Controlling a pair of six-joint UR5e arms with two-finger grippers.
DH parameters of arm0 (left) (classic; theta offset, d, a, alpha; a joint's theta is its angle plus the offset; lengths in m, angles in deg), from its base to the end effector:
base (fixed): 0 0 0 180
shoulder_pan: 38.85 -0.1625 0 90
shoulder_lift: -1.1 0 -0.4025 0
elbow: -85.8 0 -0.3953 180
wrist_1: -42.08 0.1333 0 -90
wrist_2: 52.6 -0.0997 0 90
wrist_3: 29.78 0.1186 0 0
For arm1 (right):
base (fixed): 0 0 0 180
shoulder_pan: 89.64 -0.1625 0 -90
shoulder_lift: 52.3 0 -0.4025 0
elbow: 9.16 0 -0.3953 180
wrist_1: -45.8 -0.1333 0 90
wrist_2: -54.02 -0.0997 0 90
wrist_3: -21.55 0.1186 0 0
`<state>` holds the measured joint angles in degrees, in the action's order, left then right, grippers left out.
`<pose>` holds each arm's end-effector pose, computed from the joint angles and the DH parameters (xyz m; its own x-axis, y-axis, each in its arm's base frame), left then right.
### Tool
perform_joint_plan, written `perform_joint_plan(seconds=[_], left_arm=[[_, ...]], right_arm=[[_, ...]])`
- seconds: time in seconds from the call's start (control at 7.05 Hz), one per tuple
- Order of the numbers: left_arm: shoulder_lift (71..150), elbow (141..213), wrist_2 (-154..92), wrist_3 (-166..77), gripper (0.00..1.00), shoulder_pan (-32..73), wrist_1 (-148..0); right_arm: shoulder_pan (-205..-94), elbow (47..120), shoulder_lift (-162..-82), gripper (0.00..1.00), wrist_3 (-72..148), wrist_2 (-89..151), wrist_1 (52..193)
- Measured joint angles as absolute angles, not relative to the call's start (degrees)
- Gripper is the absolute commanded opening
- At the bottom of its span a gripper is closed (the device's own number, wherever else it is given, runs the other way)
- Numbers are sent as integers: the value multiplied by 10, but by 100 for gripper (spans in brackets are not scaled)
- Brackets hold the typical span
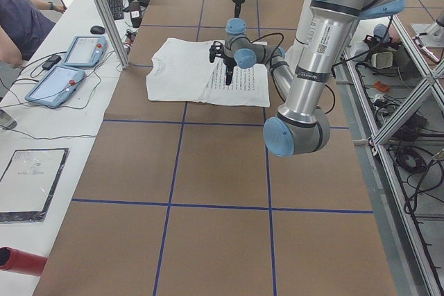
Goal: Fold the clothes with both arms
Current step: 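Move both grippers down to the side edges of the shirt body, then grasp the side edges of the shirt body with both grippers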
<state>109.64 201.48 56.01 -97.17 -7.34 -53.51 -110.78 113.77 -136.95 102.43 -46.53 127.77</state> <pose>0.4288 -0.3748 0.2648 0.6184 0.0483 -0.7844 0.0539 0.9932 0.1036 -0.4271 -0.2848 0.3268 0.6728 0.0931 0.7340 -0.1260 0.9920 -0.0103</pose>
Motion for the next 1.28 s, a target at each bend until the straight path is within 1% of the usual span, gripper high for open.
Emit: perform_joint_plan(seconds=[0.43,0.57,0.85,0.99,1.14,1.28], left_arm=[[1091,2020,563,-968,100,-74,-536],[1090,2020,563,-968,100,-74,-536],[1089,2020,564,-969,100,-74,-536],[1089,2020,564,-969,100,-74,-536],[1089,2020,564,-970,100,-74,-536],[1089,2021,563,-971,100,-74,-536]], right_arm=[[-1022,1125,-1358,98,1080,-429,1282],[-1006,1115,-1353,95,1086,-427,1282],[-988,1101,-1344,86,1088,-427,1283],[-987,1099,-1343,83,1088,-428,1284],[-987,1096,-1343,83,1089,-429,1286],[-986,1091,-1343,81,1089,-429,1288]])
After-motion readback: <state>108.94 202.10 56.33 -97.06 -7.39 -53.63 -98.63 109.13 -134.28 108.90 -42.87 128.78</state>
